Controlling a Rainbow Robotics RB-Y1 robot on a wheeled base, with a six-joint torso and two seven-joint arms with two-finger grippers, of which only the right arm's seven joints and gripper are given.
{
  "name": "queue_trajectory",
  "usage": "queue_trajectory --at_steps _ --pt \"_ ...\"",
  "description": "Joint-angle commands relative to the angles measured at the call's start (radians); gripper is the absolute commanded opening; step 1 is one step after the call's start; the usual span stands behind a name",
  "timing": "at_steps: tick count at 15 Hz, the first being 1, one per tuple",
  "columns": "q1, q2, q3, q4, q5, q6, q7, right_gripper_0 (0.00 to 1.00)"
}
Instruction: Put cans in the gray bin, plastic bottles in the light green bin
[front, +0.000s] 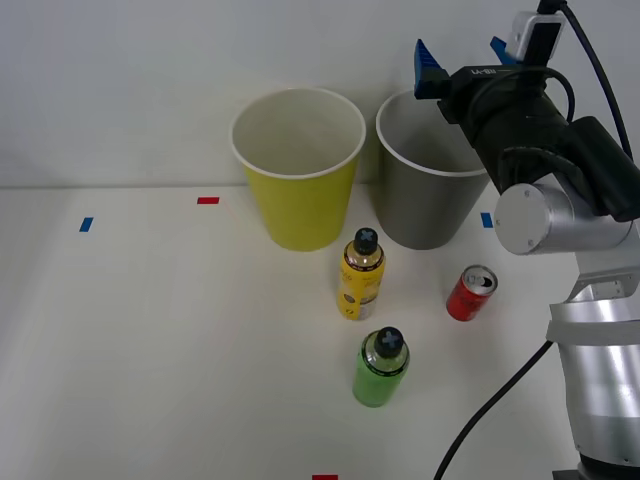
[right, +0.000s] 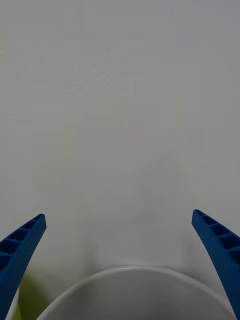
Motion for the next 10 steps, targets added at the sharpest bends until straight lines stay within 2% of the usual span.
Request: queue_trajectory --at_steps 1,4,10 --pt "0.003 -0.006 0.002 -0.001 -0.022 -0.014 0.006 1.0" --pt "0.027 -0.04 0.011 -0.036 -0.061 -0.041 0.007 1.0" --pt "0.311 -0.121 0.021 -0.317 -0.117 -0.101 -0.003 1.0"
